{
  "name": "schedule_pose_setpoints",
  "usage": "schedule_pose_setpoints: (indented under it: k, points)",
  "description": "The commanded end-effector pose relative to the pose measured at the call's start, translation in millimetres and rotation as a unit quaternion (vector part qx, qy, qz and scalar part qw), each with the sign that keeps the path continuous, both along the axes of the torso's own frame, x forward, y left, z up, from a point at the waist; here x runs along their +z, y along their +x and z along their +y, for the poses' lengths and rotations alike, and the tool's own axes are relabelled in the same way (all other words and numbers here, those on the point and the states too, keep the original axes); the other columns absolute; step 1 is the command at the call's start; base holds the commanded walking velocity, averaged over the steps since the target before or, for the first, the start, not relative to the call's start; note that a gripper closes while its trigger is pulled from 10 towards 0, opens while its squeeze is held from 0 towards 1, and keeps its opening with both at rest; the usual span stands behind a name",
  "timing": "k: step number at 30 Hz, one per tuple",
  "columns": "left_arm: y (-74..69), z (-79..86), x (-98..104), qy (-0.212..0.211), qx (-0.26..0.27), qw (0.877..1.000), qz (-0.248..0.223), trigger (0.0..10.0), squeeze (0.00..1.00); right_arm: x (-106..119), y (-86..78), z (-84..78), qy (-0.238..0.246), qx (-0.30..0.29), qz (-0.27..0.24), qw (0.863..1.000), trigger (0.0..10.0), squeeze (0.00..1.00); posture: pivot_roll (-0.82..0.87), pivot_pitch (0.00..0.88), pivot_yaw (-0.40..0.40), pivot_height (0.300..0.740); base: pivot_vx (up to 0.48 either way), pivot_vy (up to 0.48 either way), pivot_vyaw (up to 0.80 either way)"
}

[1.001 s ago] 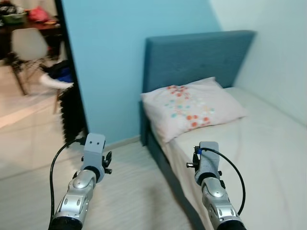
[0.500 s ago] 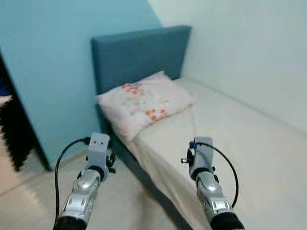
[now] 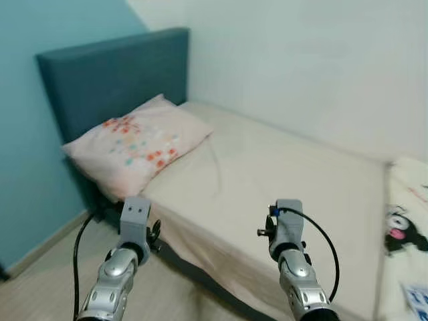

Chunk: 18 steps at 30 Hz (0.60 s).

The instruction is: Clean up the room

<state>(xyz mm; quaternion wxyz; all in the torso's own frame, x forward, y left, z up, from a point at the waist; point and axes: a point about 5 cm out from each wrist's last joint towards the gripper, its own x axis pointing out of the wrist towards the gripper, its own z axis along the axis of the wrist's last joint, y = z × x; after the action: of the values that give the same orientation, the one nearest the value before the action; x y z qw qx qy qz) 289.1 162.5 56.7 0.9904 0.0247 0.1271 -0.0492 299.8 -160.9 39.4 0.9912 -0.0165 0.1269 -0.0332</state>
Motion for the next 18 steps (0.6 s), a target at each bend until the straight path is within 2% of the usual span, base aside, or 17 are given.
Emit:
schedule_pose_setpoints:
  k: [1, 7, 18]
  points:
    - [-0.1, -2.9, 3.1, 0.000, -0.009, 1.000, -0.009, 10.0, 0.00, 0.3, -1.2, -2.8, -0.001, -0.004, 0.005, 1.000, 10.0, 0.00, 0.05, 0.000, -0.073, 0.726, 0.000, 0.000, -0.80]
    - [-3.9, -8.7, 2.3, -0.006, -0.014, 1.000, -0.010, 10.0, 0.00, 1.1, -1.2, -2.6, -0.002, -0.004, 0.003, 1.000, 10.0, 0.00, 0.05, 0.000, -0.074, 0.726, 0.000, 0.000, -0.80]
    - [-1.4, -5.9, 5.8, 0.003, -0.016, 1.000, -0.014, 10.0, 0.00, 1.7, -2.1, -3.8, -0.001, -0.008, 0.007, 1.000, 10.0, 0.00, 0.06, 0.000, -0.086, 0.726, 0.000, 0.000, -0.80]
